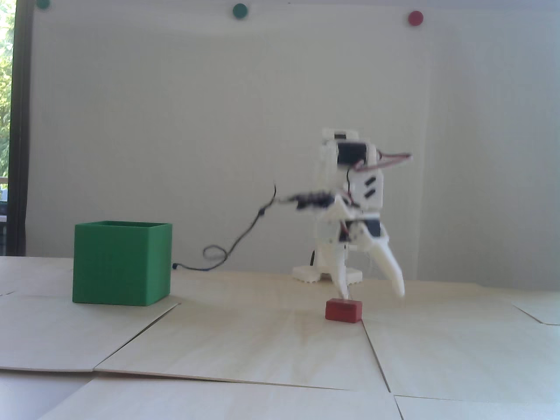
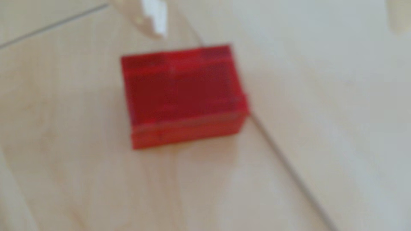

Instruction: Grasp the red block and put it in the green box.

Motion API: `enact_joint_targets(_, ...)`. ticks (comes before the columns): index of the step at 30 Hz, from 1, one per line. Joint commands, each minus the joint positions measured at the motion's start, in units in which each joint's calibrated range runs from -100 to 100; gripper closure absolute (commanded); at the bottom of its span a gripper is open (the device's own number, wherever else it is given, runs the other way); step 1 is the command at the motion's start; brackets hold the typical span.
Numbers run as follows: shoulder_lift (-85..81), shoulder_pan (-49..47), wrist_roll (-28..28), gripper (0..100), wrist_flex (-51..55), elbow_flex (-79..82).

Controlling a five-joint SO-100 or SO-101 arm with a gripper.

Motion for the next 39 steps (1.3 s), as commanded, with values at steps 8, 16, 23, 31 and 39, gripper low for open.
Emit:
enact_joint_targets(8, 6.62, 1.07, -3.14, 64, 9.47, -24.76)
enact_joint_targets(16, 7.18, 2.84, -3.19, 64, 19.08, -28.31)
enact_joint_targets(23, 7.18, 3.96, -6.00, 64, 21.95, -28.13)
enact_joint_targets(31, 7.18, 6.13, -17.19, 64, 22.45, -28.13)
enact_joint_targets(39, 8.52, 7.34, -21.46, 64, 21.95, -28.04)
